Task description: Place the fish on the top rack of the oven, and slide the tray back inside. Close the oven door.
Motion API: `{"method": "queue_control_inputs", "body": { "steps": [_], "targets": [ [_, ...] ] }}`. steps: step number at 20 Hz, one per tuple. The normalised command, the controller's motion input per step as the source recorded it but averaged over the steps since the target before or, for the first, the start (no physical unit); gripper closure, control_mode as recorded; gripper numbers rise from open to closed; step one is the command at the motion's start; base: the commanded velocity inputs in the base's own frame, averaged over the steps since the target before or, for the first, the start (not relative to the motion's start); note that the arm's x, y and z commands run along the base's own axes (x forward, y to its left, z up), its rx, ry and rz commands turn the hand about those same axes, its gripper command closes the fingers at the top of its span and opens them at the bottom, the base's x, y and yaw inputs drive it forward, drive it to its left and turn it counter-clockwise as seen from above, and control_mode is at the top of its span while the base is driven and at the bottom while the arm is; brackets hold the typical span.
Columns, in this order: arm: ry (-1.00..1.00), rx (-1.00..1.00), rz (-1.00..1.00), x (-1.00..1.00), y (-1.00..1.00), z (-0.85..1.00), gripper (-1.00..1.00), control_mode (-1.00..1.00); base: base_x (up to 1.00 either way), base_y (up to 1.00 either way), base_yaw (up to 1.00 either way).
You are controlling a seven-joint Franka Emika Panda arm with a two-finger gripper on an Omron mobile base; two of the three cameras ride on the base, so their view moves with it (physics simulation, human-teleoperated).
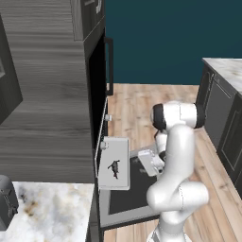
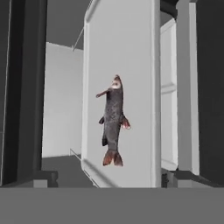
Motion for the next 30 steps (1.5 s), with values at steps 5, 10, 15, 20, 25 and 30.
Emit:
{"method": "queue_control_inputs", "body": {
  "steps": [5,10,15,20,25,30],
  "targets": [
    [-0.04,0.00,0.00,0.11,0.57,-0.23,-1.00,-1.00,0.00,0.00,0.00],
    [-0.09,-0.01,0.00,0.37,0.20,-0.31,-1.00,-1.00,0.00,0.00,0.00],
    [-0.09,-0.04,0.00,0.37,0.00,-0.44,-1.00,-1.00,0.00,0.00,0.00],
    [-0.05,-0.05,0.00,0.16,0.00,-0.43,-1.00,-1.00,0.00,0.00,0.00],
    [-0.01,-0.02,0.00,0.29,0.14,-0.30,-1.00,-1.00,0.00,0.00,0.00],
    [0.00,0.00,-0.01,0.42,0.62,-0.03,-1.00,-1.00,0.00,0.00,0.00]
  ]
}}
